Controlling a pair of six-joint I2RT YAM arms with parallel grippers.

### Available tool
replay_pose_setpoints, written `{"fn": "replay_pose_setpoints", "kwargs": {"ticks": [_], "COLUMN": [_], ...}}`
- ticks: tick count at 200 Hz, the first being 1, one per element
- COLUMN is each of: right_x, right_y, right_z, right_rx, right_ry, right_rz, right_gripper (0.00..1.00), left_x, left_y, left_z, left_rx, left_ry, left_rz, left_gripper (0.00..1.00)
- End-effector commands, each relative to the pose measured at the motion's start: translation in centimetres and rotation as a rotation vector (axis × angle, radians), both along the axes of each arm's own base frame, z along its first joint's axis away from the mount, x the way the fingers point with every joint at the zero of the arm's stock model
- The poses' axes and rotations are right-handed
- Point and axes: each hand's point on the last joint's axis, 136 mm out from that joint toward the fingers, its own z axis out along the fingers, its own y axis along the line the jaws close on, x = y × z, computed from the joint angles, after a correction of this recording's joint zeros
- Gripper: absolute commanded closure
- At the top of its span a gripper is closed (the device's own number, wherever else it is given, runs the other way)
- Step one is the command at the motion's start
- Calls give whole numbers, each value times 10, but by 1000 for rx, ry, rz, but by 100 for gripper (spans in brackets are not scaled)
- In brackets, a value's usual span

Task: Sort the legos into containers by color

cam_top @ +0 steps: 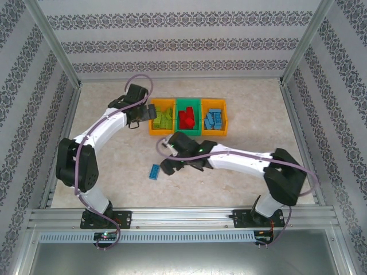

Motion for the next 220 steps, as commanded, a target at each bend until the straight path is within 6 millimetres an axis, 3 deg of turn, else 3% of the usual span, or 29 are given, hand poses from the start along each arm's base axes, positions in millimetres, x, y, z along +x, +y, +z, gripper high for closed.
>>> {"fn": "replay_pose_setpoints", "kwargs": {"ticks": [1,28,71,165,220], "right_x": [-17,-22,-29,-29,-31], "right_y": [24,40,56,71,68], "right_z": [-11,-25,-42,-68,-89], "right_rx": [-57,-69,-88,-135,-192], "right_ry": [-37,-18,18,52,83], "right_rz": [207,315,432,497,500], "right_gripper": [3,2,2,3,14], "left_x": [-10,-27,-47,-60,-61], "left_y": [28,50,69,79,83], "left_z": [2,-5,-9,-17,-18], "left_rx": [-51,-77,-86,-96,-95], "left_ry": [-16,12,17,35,35], "left_rz": [97,148,194,218,220], "left_gripper": [1,1,1,1,1]}}
